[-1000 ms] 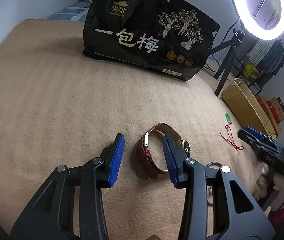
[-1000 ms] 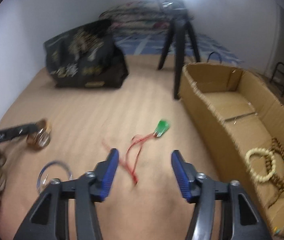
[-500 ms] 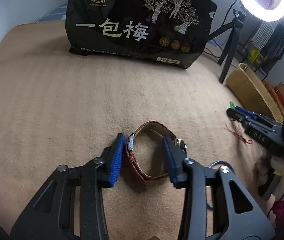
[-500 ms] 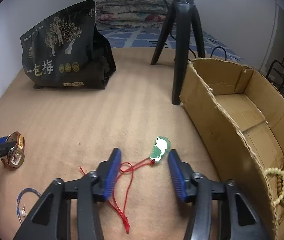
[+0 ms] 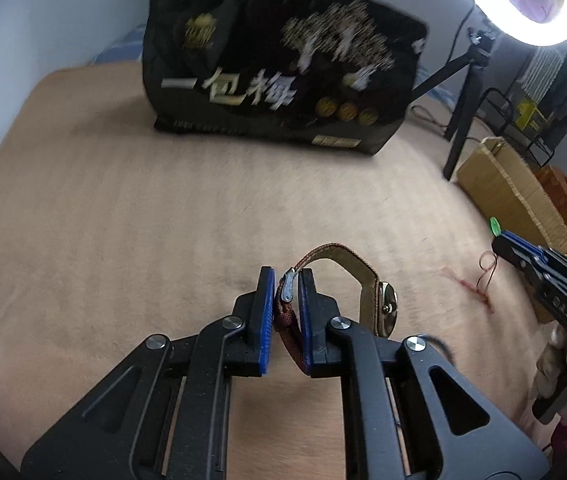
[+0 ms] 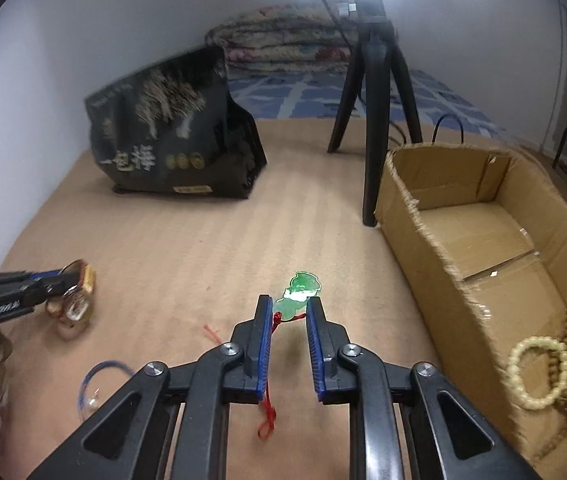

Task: Organize jewelry
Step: 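Carry the pendant and watch into the cardboard box and open both tools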

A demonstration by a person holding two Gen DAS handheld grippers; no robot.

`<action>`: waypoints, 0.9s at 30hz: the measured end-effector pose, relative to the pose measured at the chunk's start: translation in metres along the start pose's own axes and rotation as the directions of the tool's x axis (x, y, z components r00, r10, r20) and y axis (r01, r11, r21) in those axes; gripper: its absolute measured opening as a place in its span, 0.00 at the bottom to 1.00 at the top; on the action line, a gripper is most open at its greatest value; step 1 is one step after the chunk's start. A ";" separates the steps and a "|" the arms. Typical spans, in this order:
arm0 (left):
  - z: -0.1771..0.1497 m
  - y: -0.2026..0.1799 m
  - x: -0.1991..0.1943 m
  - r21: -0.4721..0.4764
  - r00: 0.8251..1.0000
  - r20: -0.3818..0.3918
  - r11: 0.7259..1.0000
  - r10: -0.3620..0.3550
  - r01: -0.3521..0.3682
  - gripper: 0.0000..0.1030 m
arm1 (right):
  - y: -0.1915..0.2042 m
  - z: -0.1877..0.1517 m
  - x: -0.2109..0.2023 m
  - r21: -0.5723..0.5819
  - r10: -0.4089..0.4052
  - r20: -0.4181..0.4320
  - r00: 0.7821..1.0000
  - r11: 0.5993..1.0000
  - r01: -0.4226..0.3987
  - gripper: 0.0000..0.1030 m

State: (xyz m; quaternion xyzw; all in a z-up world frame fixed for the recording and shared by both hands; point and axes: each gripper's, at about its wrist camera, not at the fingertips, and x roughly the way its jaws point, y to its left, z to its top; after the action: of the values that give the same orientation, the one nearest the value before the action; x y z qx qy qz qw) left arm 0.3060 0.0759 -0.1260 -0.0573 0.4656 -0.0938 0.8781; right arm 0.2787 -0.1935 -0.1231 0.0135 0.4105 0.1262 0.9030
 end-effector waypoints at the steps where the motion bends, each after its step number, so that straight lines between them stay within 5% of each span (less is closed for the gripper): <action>1: 0.002 -0.003 -0.003 0.001 1.000 0.007 1.000 -0.002 0.002 0.10 | -0.002 0.000 -0.008 -0.002 0.006 0.011 1.000 1.000 -0.006 0.15; 12: 0.035 -0.088 -0.039 0.043 0.989 0.112 0.995 -0.095 0.091 0.10 | -0.047 -0.002 -0.098 -0.008 0.009 0.112 0.994 1.000 -0.008 0.15; 27: 0.079 -0.224 -0.018 0.168 0.977 0.101 0.971 -0.186 0.168 0.10 | -0.138 -0.007 -0.145 0.057 -0.068 0.159 0.985 0.997 0.060 0.15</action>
State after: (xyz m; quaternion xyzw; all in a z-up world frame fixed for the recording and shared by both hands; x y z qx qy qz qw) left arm 0.3371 -0.1381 -0.0248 -0.0342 0.3980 -0.2049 0.8936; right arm 0.2119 -0.3621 -0.0380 0.0339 0.3399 0.0848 0.9360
